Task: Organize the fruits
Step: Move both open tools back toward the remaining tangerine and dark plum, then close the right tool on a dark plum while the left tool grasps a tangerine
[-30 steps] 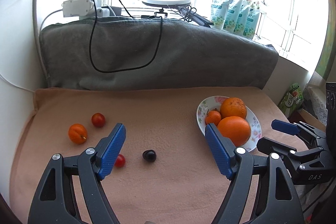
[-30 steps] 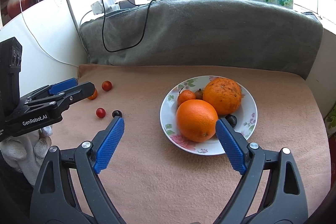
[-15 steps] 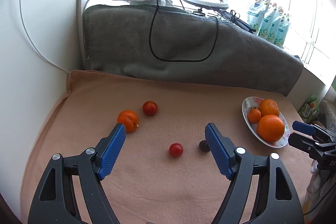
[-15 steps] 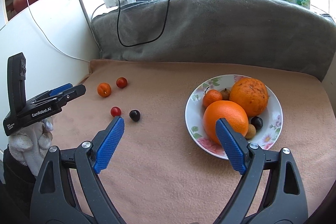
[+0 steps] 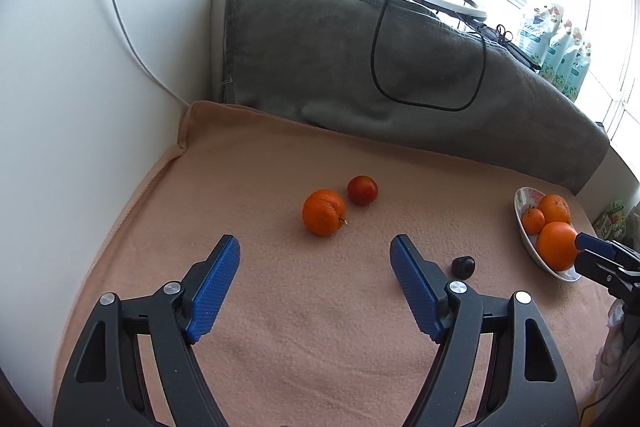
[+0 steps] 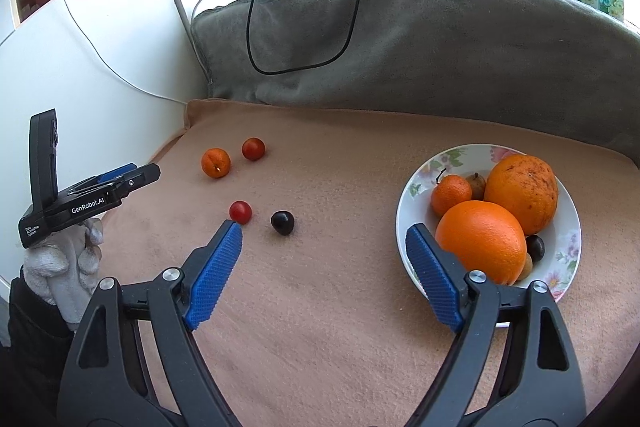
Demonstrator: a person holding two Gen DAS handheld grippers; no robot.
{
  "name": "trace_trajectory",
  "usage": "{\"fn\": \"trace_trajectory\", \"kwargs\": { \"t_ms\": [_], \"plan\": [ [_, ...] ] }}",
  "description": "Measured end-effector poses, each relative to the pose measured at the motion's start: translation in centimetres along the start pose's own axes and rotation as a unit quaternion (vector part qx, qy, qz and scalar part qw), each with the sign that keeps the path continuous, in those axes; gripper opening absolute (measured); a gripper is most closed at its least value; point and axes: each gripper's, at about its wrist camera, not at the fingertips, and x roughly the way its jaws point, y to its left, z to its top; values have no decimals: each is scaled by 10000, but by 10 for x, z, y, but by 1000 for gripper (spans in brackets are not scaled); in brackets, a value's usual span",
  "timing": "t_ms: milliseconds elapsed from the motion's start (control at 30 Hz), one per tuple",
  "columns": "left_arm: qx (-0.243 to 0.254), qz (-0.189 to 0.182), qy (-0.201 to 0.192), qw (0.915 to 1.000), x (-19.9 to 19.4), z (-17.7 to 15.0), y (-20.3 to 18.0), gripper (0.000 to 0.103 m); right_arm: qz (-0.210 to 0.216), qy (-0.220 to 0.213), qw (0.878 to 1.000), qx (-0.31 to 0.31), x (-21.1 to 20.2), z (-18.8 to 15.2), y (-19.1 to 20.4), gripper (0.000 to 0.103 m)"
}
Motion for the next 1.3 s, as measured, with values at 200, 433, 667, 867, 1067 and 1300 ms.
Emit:
{"fn": "trace_trajectory", "kwargs": {
  "t_ms": [200,433,667,867,1067,1300],
  "plan": [
    [-69,-162,142,9997,14,1,0,67,101,171,9997,-156,19,0,9,74],
    [-112,-334,297,9989,33,3,-4,60,248,404,9984,-315,44,2,19,61],
    [-213,-400,455,9979,56,7,-3,59,354,656,9963,-435,69,1,26,51],
    [-282,-396,550,9973,73,10,1,56,403,802,9949,-469,84,0,27,45],
    [-350,-415,627,9966,86,12,4,56,423,910,9937,-496,96,1,29,39],
    [-372,-438,684,9960,93,10,6,55,421,989,9927,-544,105,3,32,36]
  ]
}}
